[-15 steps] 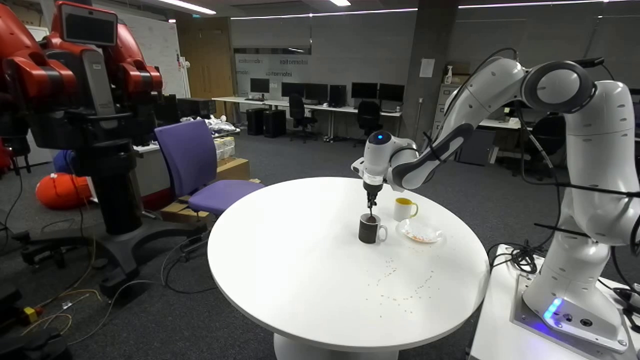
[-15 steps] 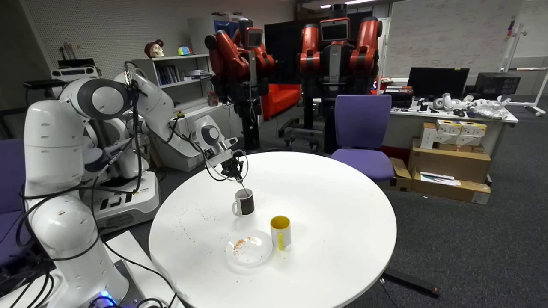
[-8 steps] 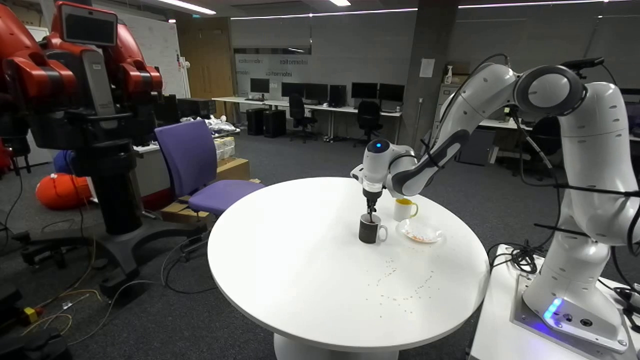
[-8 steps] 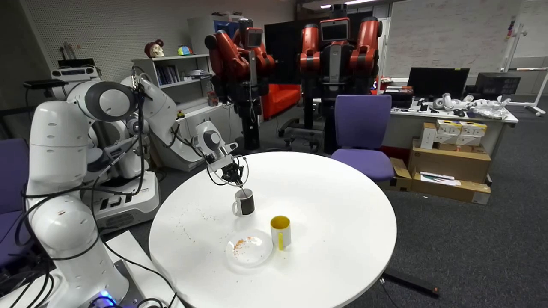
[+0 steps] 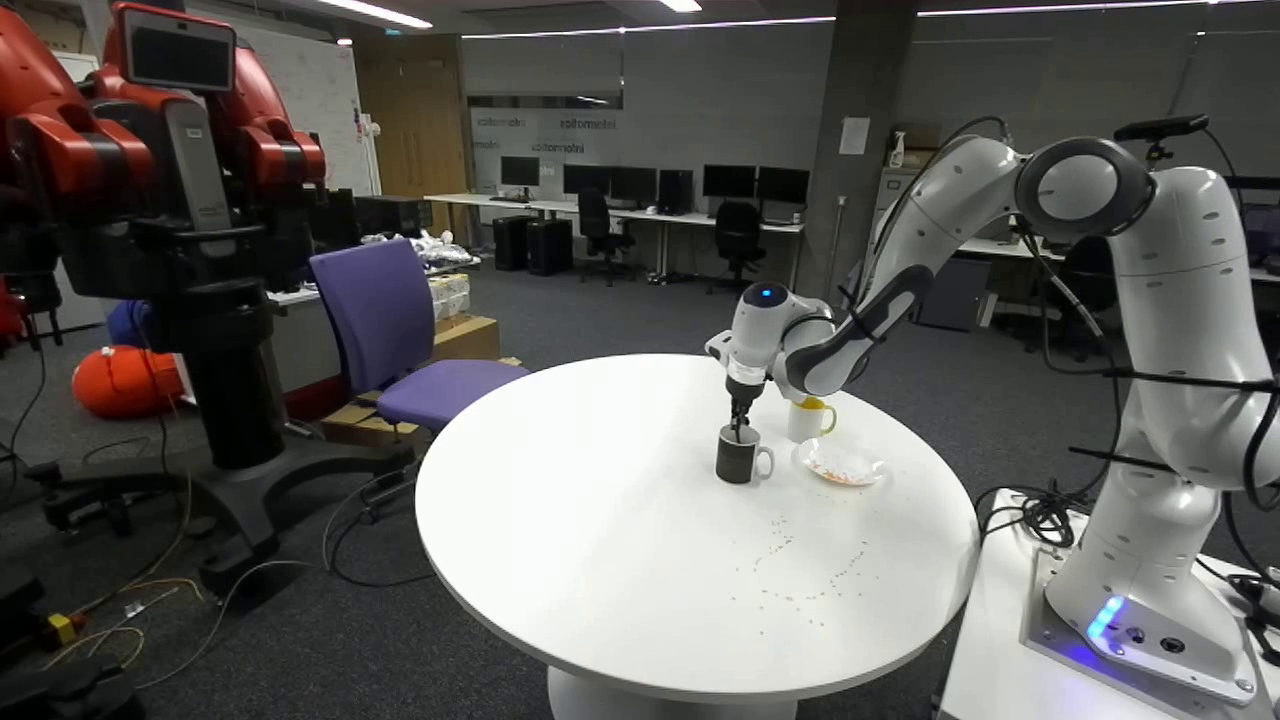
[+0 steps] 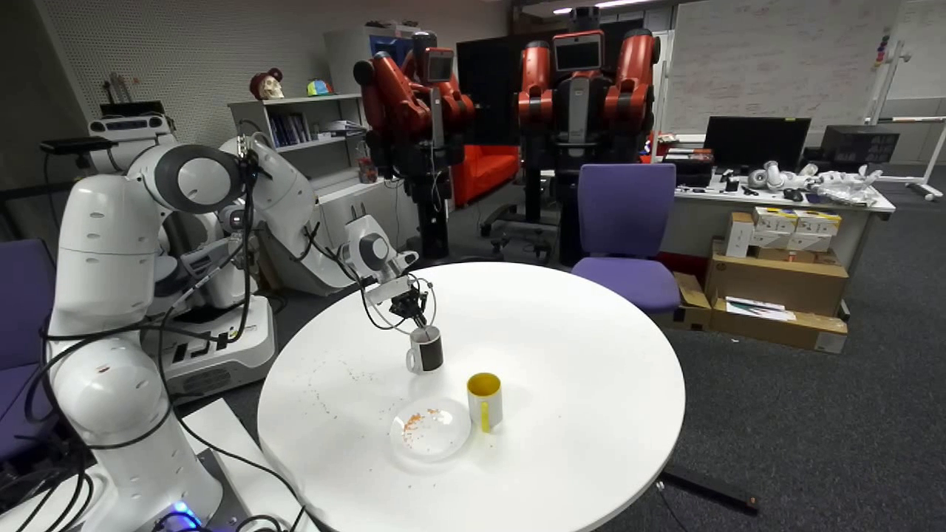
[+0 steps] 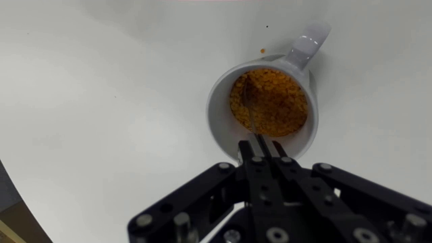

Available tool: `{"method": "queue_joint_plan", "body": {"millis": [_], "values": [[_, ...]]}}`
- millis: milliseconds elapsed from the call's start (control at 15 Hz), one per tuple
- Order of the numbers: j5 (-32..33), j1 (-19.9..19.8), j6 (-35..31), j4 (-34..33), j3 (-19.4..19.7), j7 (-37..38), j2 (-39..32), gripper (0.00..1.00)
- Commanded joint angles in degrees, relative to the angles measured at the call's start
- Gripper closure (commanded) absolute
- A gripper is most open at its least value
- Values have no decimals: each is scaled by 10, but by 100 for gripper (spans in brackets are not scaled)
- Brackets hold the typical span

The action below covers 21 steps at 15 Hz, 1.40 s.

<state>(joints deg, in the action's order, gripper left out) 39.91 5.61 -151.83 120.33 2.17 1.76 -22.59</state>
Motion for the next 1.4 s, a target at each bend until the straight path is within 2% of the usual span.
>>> {"method": "queue_joint_plan", "body": {"millis": [0, 200, 333, 533, 667, 800, 1000, 1333], "values": [[-73, -49, -83, 37, -10, -38, 17, 99], [-211, -105, -147, 57, -49, -132, 16, 99], [-311, -161, -163, 61, -107, -215, 13, 99], [-456, -265, -140, 47, -215, -346, 5, 99], [-527, -313, -102, 37, -264, -405, 8, 99], [-576, -332, -68, 31, -271, -448, 13, 99], [-631, -329, -22, 24, -249, -484, 18, 99], [-737, -327, 9, 27, -218, -553, 4, 99]]}}
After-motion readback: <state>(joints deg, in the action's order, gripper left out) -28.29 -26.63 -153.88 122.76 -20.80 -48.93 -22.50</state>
